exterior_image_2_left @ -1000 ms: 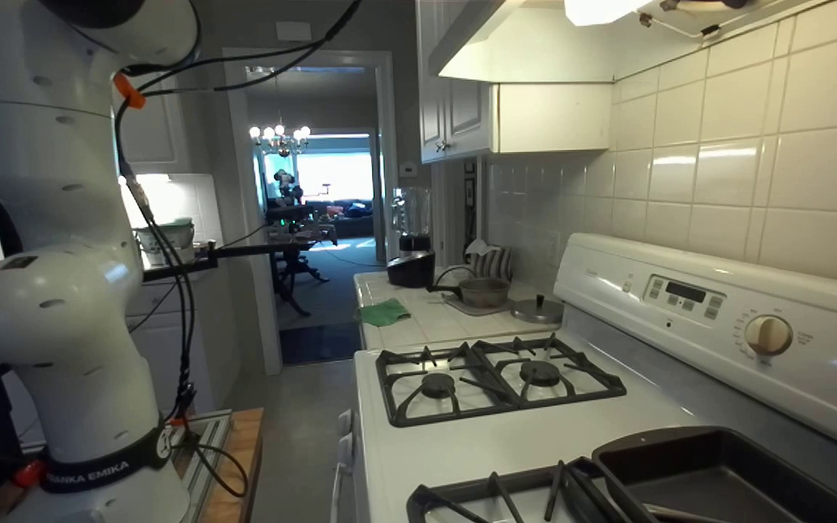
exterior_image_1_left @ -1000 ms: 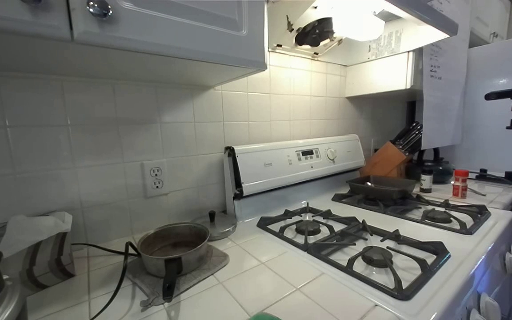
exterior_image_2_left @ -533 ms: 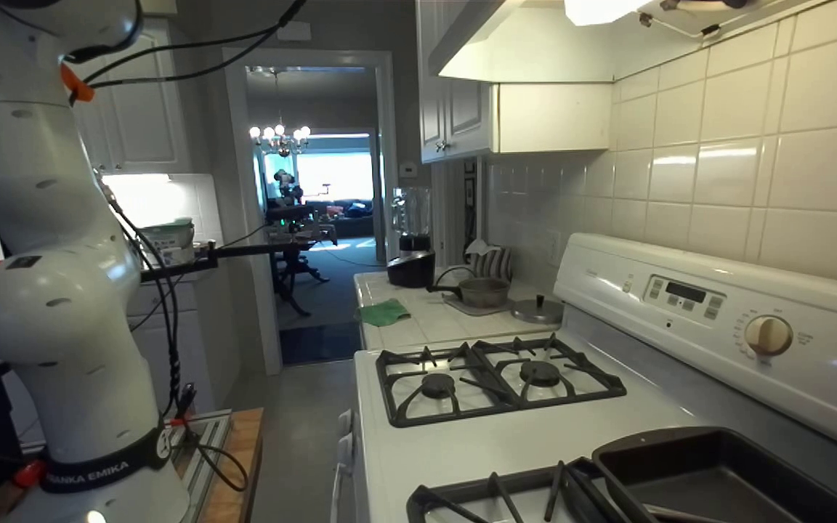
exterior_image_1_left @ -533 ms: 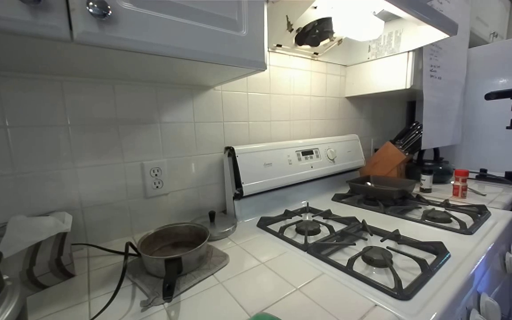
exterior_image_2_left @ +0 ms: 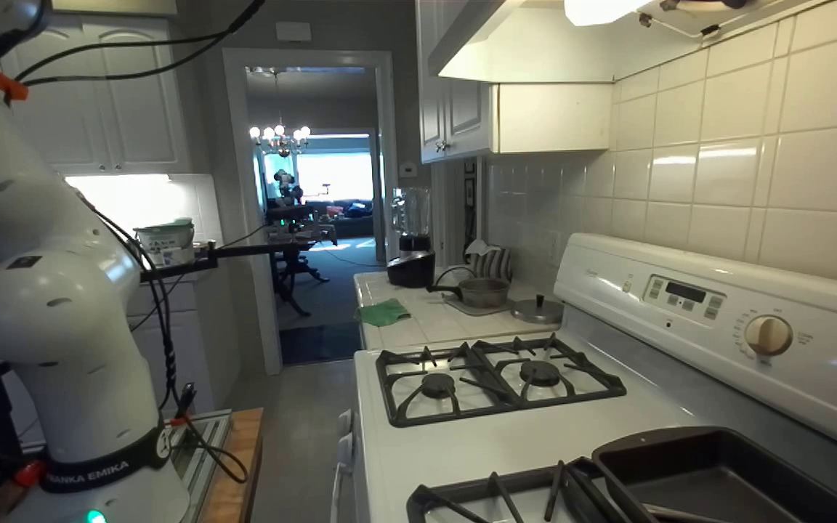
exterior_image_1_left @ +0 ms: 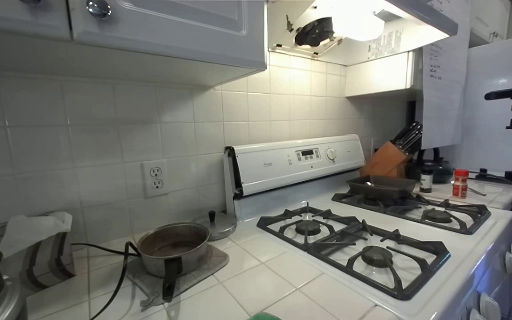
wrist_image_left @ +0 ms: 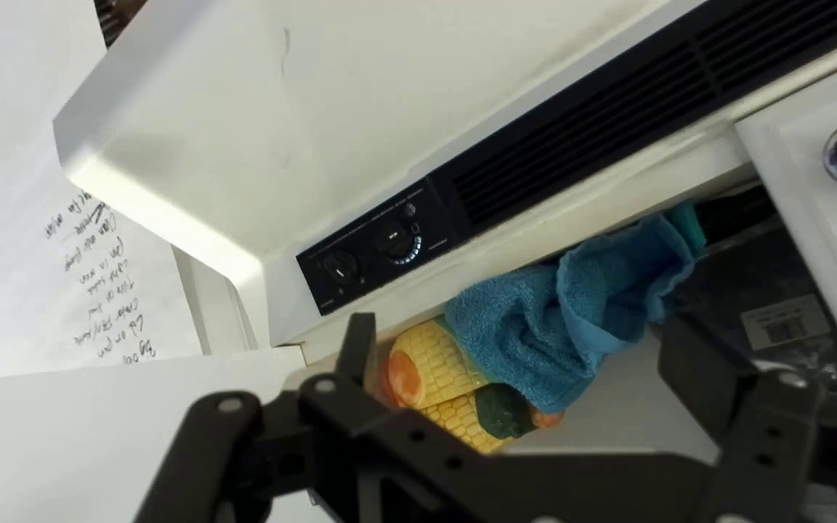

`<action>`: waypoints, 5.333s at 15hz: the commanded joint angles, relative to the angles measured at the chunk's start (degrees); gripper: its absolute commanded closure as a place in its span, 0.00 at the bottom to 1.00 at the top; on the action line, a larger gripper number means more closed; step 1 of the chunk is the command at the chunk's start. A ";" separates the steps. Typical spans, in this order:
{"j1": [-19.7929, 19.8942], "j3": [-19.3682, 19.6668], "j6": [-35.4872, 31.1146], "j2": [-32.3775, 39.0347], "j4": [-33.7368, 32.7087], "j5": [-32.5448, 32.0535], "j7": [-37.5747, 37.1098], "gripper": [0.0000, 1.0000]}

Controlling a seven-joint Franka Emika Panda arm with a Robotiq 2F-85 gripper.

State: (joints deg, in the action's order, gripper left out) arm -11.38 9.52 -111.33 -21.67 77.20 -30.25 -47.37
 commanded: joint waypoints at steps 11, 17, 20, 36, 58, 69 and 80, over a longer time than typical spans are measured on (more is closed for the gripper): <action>21.33 -7.81 -12.96 -9.76 15.40 8.39 0.24 0.00; 22.27 -8.59 -12.87 -9.68 14.68 7.96 0.58 0.00; 25.82 -9.88 -11.16 -9.85 14.37 6.15 -0.43 0.00; 37.33 -13.75 5.96 -11.24 9.51 -5.81 -3.51 0.00; 27.17 -2.78 -5.54 -11.89 10.82 -5.35 4.85 0.00; 31.28 -5.34 -2.73 -12.72 9.31 -0.48 8.79 0.00; 30.93 -1.29 -5.65 -14.94 10.19 1.87 16.52 0.00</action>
State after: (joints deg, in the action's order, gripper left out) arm 19.57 6.65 -115.20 -35.98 87.53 -31.32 -34.55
